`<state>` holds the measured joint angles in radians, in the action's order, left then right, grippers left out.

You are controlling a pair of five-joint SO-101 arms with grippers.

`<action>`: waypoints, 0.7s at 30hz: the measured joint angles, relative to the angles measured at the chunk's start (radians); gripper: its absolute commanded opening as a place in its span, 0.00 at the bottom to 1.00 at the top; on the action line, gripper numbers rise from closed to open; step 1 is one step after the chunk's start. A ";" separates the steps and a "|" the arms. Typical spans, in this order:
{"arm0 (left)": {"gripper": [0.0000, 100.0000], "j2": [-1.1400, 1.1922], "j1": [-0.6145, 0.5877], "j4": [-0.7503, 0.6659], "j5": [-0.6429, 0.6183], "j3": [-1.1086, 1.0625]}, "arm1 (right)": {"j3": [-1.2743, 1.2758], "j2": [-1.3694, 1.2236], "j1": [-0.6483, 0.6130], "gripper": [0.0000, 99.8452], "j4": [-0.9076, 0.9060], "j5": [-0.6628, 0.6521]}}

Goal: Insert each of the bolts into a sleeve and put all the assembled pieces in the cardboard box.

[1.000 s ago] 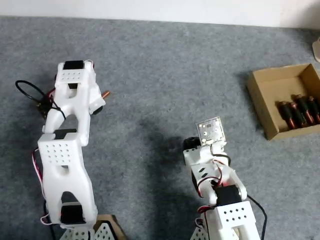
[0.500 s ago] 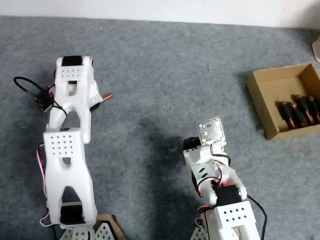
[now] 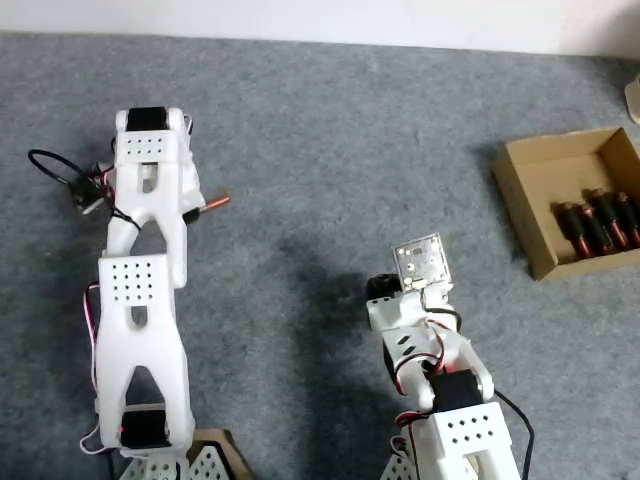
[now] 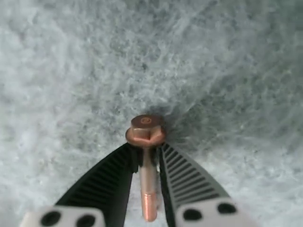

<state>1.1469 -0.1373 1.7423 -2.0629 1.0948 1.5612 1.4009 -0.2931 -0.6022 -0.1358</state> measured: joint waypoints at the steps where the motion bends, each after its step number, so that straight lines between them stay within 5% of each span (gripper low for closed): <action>1: 0.01 -0.009 0.000 0.000 0.025 -0.017 | 0.000 0.000 0.000 0.01 0.000 0.000; 8: 0.01 -0.146 0.005 0.002 0.173 -0.242 | 0.000 0.000 0.000 0.01 0.000 0.000; 21: 0.01 -0.316 0.028 0.017 0.681 -0.529 | 0.000 0.000 0.000 0.01 0.000 0.000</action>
<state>0.8309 -0.1097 1.7591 -1.3817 0.5654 1.5612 1.4009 -0.2931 -0.6022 -0.1358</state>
